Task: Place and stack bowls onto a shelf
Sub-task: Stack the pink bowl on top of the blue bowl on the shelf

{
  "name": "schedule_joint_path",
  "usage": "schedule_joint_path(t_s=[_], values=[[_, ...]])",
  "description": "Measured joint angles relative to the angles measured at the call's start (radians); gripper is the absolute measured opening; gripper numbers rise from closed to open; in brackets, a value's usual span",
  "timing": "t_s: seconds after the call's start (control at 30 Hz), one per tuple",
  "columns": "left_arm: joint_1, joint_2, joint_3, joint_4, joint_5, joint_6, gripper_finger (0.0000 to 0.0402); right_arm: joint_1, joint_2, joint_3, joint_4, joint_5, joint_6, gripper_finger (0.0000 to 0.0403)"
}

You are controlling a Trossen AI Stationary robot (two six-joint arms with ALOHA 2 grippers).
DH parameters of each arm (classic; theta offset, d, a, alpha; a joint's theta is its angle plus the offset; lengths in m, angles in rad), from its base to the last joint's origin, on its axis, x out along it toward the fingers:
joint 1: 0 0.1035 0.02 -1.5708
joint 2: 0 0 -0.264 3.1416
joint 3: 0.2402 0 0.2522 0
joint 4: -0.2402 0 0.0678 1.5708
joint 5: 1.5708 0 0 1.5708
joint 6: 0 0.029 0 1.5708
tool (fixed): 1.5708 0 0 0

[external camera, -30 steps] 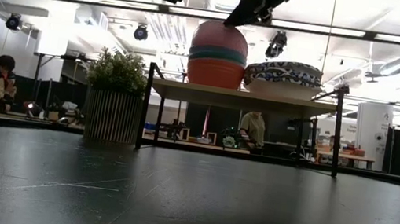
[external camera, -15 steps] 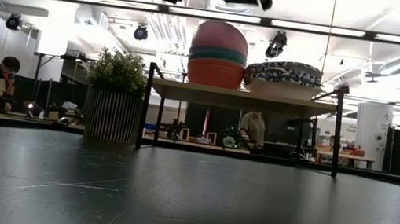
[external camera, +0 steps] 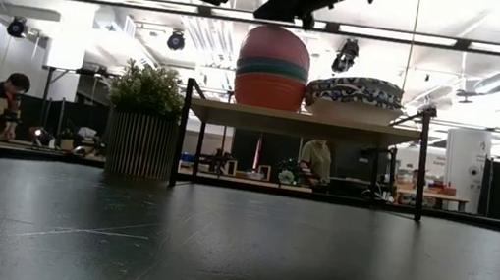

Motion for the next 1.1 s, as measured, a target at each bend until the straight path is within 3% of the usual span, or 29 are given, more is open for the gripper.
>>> schedule_joint_path(t_s=[0.8, 1.1], values=[[0.000, 0.000, -0.002, -0.023, 0.000, -0.008, 0.0175, 0.002, 0.104, -0.001, -0.001, -0.053, 0.073, 0.0008], [0.000, 0.000, -0.004, -0.039, 0.000, -0.043, 0.0175, 0.004, 0.042, -0.002, -0.004, -0.052, 0.048, 0.0008]])
